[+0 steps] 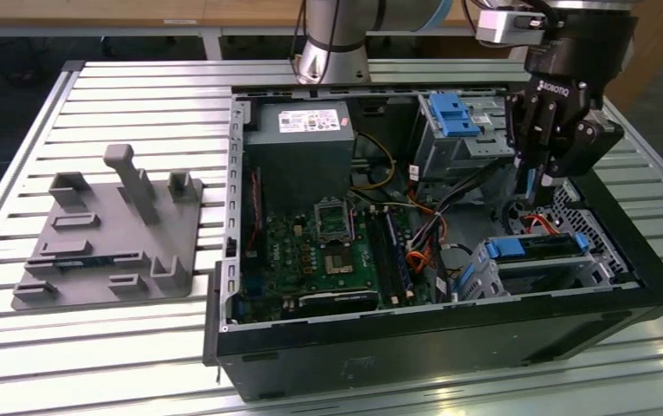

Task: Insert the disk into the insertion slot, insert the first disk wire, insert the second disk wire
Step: 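Insert the second disk wire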

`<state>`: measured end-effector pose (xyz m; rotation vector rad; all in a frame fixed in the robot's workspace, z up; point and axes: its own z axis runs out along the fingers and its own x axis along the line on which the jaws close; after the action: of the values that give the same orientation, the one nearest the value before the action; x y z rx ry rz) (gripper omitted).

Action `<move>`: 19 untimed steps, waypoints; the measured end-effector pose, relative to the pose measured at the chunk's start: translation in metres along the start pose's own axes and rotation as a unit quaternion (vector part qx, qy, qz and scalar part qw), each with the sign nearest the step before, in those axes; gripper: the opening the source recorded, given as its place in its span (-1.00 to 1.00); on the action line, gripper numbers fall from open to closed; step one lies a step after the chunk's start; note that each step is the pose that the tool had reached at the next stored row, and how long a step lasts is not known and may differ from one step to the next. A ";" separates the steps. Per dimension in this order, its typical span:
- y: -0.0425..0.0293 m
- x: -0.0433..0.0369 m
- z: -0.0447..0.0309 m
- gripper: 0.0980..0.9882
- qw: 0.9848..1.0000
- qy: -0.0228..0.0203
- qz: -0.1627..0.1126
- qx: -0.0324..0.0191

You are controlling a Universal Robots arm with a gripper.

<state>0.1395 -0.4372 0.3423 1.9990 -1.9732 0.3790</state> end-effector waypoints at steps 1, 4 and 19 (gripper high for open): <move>0.0000 -0.0004 0.0005 -0.42 1.000 0.000 0.000 0.000; 0.0001 -0.0008 0.0009 -0.42 1.000 0.003 0.000 0.000; 0.0004 -0.0029 0.0024 -0.42 1.000 0.008 0.008 -0.001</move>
<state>0.1390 -0.4355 0.3390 1.9734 -1.9813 0.3949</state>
